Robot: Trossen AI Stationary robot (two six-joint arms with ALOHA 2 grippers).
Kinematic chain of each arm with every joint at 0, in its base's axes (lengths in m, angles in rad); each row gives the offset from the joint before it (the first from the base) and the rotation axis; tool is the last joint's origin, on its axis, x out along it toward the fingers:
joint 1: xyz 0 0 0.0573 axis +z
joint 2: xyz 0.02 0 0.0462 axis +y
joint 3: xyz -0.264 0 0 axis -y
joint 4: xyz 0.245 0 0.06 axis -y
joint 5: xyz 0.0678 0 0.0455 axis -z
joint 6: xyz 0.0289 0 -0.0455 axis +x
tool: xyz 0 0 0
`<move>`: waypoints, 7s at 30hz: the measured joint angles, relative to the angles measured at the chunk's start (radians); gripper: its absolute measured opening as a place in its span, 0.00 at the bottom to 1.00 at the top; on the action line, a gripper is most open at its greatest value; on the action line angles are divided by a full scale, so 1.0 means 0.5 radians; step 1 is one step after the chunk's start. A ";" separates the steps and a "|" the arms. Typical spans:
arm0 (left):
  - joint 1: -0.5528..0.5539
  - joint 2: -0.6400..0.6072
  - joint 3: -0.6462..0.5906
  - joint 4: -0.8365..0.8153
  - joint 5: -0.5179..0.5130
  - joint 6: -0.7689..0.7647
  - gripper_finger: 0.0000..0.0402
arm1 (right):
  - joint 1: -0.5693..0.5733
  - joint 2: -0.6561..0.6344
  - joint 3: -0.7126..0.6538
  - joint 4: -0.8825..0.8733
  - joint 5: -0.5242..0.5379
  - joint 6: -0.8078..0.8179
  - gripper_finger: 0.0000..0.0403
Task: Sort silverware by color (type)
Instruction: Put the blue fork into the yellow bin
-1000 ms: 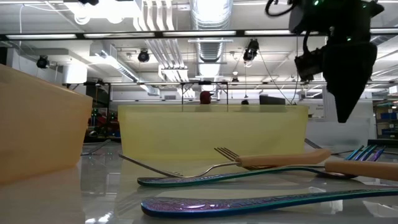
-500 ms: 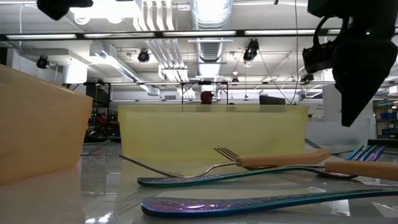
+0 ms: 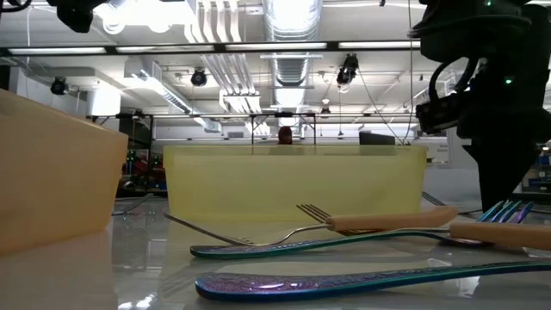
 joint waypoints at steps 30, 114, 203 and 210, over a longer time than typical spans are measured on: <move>0.078 1.033 0.019 0.446 -0.250 -0.610 0.19 | -0.346 -0.216 0.484 -0.127 0.285 -0.772 0.03; 0.498 1.802 0.823 -2.373 1.707 -3.252 0.39 | -0.359 -0.358 0.545 0.386 0.697 -1.470 0.23; 1.070 2.310 1.653 -1.690 1.752 -1.241 0.00 | -0.359 -0.570 0.555 0.057 0.713 -1.445 0.21; 1.070 2.467 1.815 -1.897 1.818 -1.160 0.00 | -0.360 -0.570 0.555 -0.113 0.711 -1.351 0.21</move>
